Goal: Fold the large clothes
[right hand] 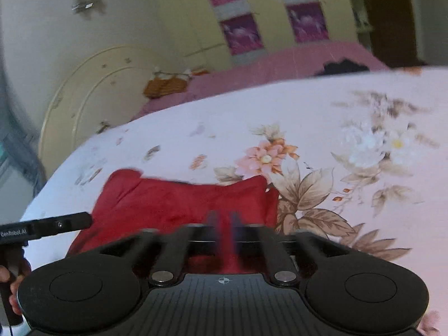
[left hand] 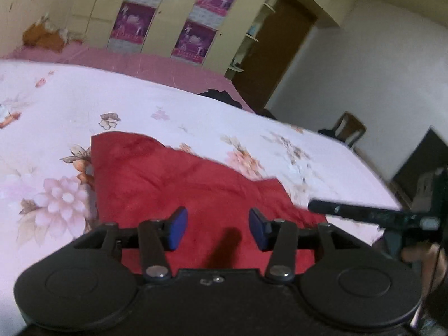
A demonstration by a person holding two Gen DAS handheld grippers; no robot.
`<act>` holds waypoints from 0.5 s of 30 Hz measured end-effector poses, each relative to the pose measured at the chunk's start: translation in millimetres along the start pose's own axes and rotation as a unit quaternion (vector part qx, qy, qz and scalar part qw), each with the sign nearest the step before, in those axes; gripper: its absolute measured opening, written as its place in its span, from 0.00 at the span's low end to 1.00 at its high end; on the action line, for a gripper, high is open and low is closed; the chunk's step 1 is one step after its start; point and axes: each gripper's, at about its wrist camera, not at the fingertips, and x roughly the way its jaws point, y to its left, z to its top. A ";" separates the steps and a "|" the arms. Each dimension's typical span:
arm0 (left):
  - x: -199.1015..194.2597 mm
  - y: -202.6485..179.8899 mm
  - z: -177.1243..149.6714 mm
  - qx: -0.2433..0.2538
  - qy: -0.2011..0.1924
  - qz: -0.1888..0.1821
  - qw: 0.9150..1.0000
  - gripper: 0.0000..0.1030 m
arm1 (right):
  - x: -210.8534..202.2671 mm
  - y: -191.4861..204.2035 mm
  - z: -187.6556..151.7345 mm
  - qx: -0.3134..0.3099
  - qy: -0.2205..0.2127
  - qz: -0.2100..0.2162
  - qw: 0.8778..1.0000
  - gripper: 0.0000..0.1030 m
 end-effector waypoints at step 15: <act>-42.1 -39.3 -43.3 0.060 -0.005 0.072 0.996 0.44 | -34.0 -0.8 -30.6 -0.011 0.022 0.009 1.000 0.00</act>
